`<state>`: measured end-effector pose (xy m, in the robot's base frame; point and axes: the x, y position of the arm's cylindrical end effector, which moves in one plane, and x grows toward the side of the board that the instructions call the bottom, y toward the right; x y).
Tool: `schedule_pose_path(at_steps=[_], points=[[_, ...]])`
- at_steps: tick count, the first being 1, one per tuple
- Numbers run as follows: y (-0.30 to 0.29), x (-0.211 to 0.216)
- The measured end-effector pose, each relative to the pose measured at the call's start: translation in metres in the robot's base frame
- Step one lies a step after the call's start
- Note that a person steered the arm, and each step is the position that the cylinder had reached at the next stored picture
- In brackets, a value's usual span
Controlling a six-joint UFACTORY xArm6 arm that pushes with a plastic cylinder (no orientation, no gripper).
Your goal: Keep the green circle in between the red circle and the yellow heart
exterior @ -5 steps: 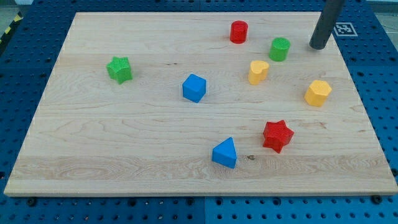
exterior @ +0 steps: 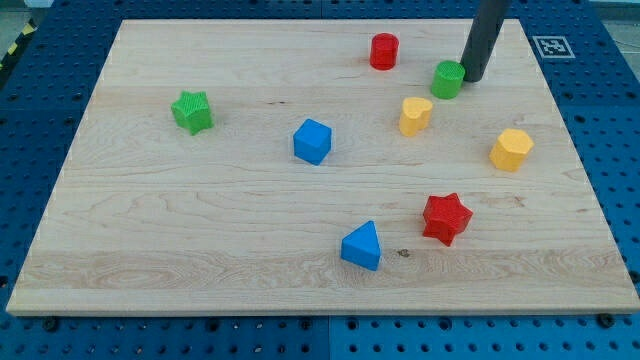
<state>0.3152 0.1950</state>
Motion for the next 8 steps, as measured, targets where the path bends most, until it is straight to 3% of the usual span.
schedule_pose_path(at_steps=[8], points=[[-0.058, 0.015]])
